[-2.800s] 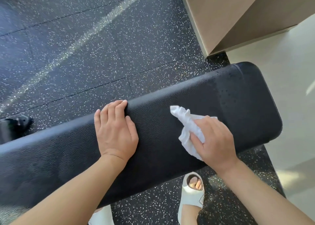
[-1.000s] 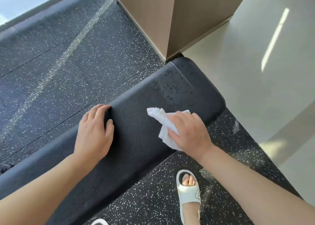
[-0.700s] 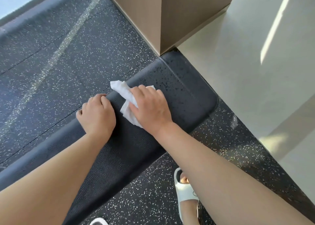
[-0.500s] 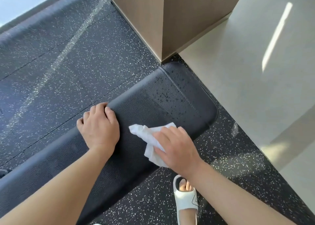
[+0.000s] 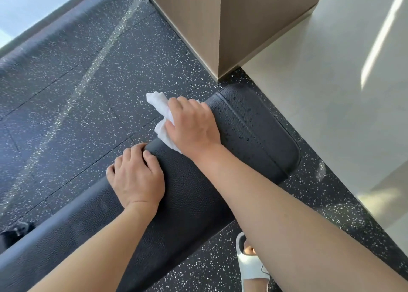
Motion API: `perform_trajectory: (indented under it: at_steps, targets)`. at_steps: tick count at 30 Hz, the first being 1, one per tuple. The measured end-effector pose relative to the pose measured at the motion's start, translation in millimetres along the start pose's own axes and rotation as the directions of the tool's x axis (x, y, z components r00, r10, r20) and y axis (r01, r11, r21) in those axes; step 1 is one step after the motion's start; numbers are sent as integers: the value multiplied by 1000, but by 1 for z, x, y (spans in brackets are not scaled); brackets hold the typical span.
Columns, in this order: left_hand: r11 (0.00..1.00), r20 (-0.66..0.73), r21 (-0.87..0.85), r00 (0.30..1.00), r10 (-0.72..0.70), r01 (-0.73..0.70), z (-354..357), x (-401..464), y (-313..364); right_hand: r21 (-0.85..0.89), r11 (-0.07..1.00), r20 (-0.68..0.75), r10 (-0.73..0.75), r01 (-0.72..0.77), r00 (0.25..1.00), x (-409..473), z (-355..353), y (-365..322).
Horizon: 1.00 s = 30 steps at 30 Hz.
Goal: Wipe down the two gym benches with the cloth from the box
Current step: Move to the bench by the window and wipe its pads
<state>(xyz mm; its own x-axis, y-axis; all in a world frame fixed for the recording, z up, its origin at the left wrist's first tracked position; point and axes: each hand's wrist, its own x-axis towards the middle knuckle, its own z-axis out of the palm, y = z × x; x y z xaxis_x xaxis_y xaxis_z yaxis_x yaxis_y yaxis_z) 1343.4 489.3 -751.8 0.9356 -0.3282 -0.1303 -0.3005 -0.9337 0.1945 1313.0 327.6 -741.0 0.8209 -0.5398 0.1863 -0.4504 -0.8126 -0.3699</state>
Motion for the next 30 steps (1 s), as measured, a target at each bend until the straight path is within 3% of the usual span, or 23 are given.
perform_trajectory:
  at_steps: [2,7,10,14,20,24,27,30]
  targets:
    - [1000,8,4,1000,1,-1,-1,0,1,23,999,31,-25,25,999,4,-2,0]
    - [1000,-3,1,1000,15,-15,-1,0,1,76,945,119,-326,319,938,-47,-36,63]
    - [1000,-15,2,1000,16,-16,0,0,0,31,931,94,-365,364,926,-63,-56,113]
    - [1000,-18,-9,1000,12,-13,0,0,0,-11,946,80,-322,324,943,-42,-48,111]
    - [1000,-11,-15,1000,4,-5,-2,-1,2,-94,995,68,-23,30,997,50,-11,50]
    - [1000,7,4,1000,4,-4,-2,-1,1,-45,999,-3,19,-19,1000,22,-11,38]
    - [1000,12,4,1000,-4,4,-2,0,1,62,982,27,-179,177,983,-69,-22,37]
    - [1000,6,-1,1000,0,0,-3,0,2,86,915,92,-400,393,912,-144,-47,82]
